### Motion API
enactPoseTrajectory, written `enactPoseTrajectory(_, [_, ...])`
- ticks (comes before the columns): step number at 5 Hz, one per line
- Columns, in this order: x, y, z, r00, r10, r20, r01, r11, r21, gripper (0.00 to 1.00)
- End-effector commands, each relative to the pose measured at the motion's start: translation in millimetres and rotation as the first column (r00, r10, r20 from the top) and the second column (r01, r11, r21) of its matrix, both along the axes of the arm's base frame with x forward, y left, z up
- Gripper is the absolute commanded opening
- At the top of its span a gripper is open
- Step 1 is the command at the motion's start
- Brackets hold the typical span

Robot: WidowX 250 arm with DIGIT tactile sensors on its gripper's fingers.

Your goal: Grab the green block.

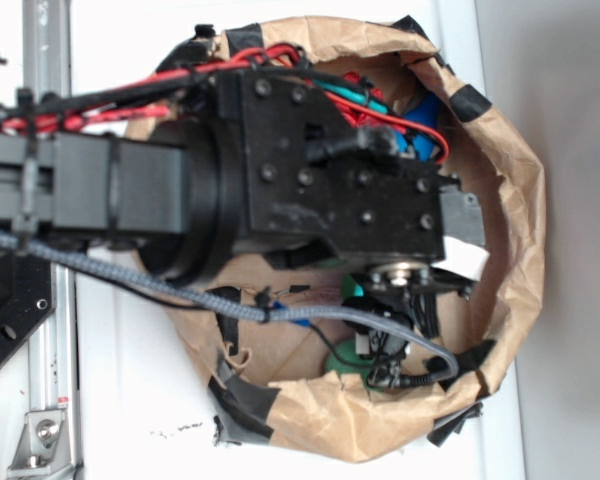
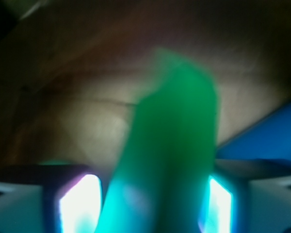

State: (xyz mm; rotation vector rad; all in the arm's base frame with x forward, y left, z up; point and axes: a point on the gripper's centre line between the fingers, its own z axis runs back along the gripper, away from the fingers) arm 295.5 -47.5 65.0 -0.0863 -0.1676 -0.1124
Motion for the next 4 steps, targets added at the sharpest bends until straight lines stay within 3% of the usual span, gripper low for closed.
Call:
enactPoseTrajectory(1, [-2, -21, 28, 0.996, 0.007, 0.087, -0.005, 1.000, -0.024, 1.00])
enactPoseTrajectory(2, [4, -19, 30, 0.988, 0.056, 0.144, -0.046, 0.996, -0.071, 1.00])
enactPoseTrajectory(3, [12, -17, 17, 0.947, 0.308, 0.086, -0.296, 0.947, -0.128, 1.00])
enactPoseTrajectory(4, [8, -22, 2, 0.842, 0.536, -0.063, -0.539, 0.834, -0.113, 1.00])
